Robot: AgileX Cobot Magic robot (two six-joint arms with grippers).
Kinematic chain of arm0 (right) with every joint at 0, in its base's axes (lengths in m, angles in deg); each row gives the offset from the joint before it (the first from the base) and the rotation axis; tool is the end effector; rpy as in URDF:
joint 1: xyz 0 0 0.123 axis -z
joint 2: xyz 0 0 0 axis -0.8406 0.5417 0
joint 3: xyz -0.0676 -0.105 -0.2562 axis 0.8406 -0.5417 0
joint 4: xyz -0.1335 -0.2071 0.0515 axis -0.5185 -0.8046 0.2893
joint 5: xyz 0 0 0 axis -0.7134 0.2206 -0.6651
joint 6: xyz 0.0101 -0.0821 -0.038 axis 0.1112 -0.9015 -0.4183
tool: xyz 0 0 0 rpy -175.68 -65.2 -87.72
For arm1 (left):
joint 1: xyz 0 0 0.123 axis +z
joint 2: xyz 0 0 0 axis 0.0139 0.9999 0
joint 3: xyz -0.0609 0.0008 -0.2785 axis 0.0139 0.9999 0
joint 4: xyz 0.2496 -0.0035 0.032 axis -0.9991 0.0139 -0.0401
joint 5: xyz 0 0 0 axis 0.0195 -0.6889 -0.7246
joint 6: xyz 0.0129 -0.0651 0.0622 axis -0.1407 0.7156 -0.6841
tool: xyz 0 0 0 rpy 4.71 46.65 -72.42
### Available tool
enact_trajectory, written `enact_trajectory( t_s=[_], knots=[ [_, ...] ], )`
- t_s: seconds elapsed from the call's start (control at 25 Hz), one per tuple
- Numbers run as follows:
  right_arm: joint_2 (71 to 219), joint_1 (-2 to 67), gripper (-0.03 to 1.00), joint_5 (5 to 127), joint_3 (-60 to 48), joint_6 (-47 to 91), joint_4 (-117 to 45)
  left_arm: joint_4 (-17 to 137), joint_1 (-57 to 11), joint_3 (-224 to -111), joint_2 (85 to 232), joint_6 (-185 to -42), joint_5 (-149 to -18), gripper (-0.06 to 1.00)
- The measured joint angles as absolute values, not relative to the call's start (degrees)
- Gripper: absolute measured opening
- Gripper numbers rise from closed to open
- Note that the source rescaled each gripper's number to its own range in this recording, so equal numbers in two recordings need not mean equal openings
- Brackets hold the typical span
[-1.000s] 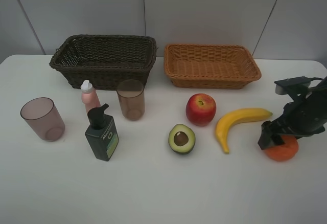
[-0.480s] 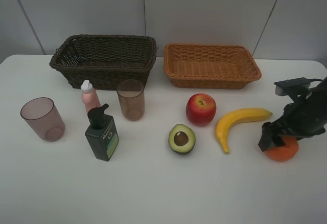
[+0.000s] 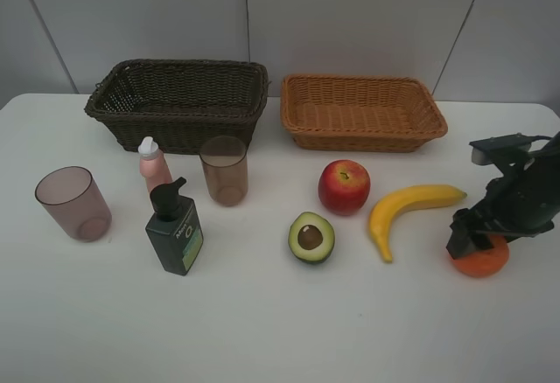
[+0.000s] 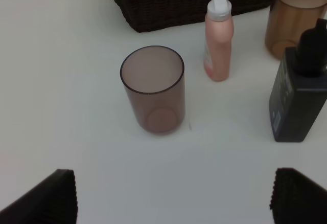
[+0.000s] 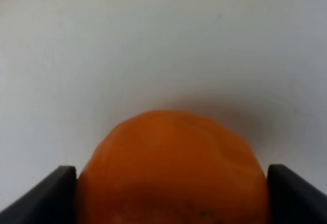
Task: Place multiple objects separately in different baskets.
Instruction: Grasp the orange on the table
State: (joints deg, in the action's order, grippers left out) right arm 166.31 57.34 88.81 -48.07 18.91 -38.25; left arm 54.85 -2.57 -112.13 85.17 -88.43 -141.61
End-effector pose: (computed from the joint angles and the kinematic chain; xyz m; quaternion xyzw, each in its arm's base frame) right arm 0.2460 0.0042 0.1296 -0.1846 0.9806 0.0147 0.0647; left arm 0.0008 -0.0119 0.2536 0.0979 0.8693 -0.0477 0.4821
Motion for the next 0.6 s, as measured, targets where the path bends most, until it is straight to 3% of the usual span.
enact_trajectory(
  t_s=[0.6],
  knots=[
    [166.35,57.34,0.63,88.81,-48.07,18.91,-38.24,54.85,-2.57,-112.13,85.17,-88.43,-141.61,1.00]
  ],
)
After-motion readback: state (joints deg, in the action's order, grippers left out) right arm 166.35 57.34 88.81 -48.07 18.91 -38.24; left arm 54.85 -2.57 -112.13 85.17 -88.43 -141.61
